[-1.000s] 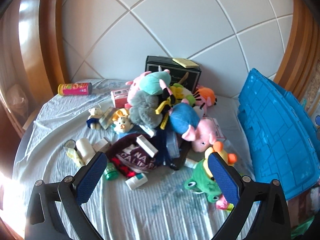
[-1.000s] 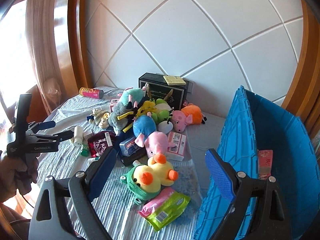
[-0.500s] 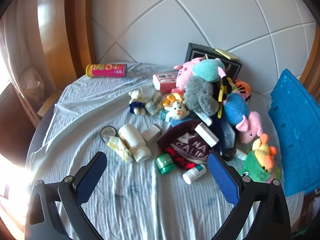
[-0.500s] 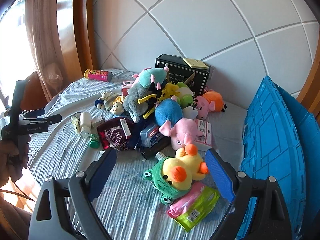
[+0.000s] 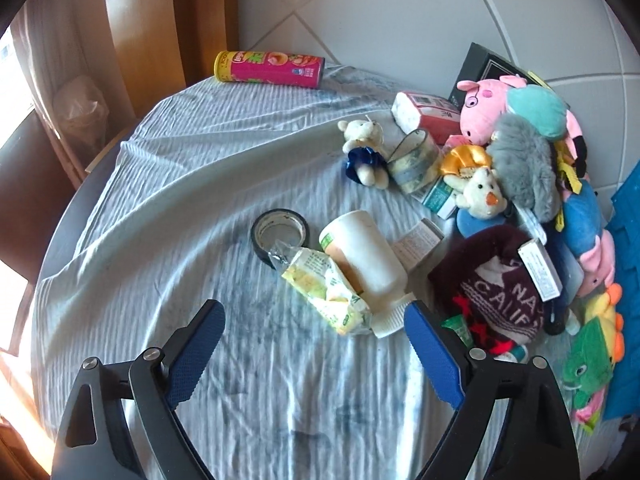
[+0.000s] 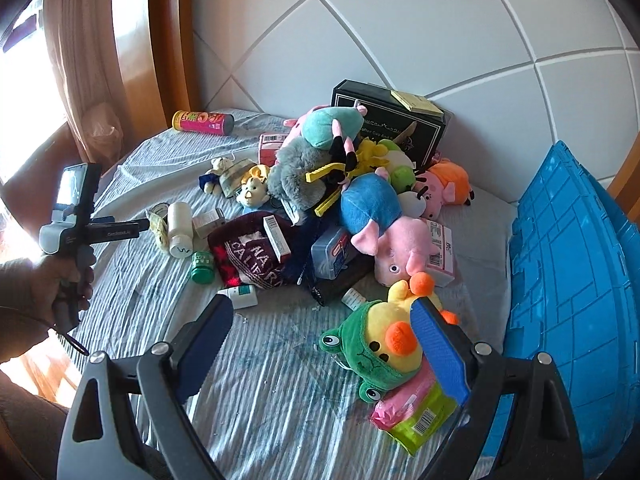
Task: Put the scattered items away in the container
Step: 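Grasp the small clear snack packet with the left gripper, then grasp the white pill bottle with the right gripper and lift it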
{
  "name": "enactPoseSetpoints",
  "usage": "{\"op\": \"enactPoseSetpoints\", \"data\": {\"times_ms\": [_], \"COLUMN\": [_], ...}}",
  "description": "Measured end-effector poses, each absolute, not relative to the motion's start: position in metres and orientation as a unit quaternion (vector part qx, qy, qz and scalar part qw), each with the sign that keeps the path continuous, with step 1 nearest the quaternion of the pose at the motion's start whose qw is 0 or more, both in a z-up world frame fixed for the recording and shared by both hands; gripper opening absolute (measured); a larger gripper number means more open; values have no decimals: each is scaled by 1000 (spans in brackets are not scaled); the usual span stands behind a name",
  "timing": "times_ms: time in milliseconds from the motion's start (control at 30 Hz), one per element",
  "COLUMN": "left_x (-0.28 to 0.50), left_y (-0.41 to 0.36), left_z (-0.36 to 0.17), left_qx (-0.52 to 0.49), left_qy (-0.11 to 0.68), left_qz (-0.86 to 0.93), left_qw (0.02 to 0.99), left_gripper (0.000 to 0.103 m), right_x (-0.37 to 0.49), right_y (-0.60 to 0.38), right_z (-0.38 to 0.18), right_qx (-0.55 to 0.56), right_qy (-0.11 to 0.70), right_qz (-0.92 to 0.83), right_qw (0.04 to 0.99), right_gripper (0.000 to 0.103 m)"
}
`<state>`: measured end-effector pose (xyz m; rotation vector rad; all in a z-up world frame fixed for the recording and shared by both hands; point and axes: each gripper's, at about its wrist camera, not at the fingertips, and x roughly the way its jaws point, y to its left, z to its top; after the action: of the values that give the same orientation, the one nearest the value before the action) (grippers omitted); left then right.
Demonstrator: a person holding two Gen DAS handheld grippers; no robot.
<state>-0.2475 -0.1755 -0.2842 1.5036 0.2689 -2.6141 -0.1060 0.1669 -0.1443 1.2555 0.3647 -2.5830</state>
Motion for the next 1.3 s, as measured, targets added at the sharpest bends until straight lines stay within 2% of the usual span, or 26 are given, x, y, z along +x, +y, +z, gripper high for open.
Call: {"op": "enactPoseSetpoints", "data": {"times_ms": [100,133,267,333,367,433,500,733,1033,1300], "left_x": [-266,-271,-286,-290,-291,-289,-286,-262,-211,-165], "left_y": [-176,-176,-178,-176,-177,-178,-182,-198,-227,-253], "left_z": [-309,-316,-334,-338,-338,-338,-336,-317,-288,-275], "left_qx": [516,522,538,546,547,546,547,529,504,493], "left_qy": [91,95,102,98,95,89,89,102,133,142], "left_qz": [-850,-847,-835,-831,-831,-832,-832,-842,-852,-855], "left_qw": [49,48,44,37,37,35,33,34,50,75], "left_gripper": [80,75,68,45,40,20,13,11,11,11], "right_x": [-107,-107,-111,-112,-113,-114,-116,-133,-167,-205], "right_y": [162,161,160,161,160,157,154,115,-1,-96], "right_z": [-146,-147,-152,-155,-155,-157,-160,-180,-214,-297], "right_qx": [436,438,448,452,453,455,456,451,412,407], "right_qy": [136,139,143,142,143,145,147,179,232,286], "right_qz": [-881,-880,-874,-873,-872,-871,-869,-856,-828,-789], "right_qw": [124,123,117,116,116,119,124,181,302,361], "right_gripper": [91,91,91,91,91,91,91,91,91,91]}}
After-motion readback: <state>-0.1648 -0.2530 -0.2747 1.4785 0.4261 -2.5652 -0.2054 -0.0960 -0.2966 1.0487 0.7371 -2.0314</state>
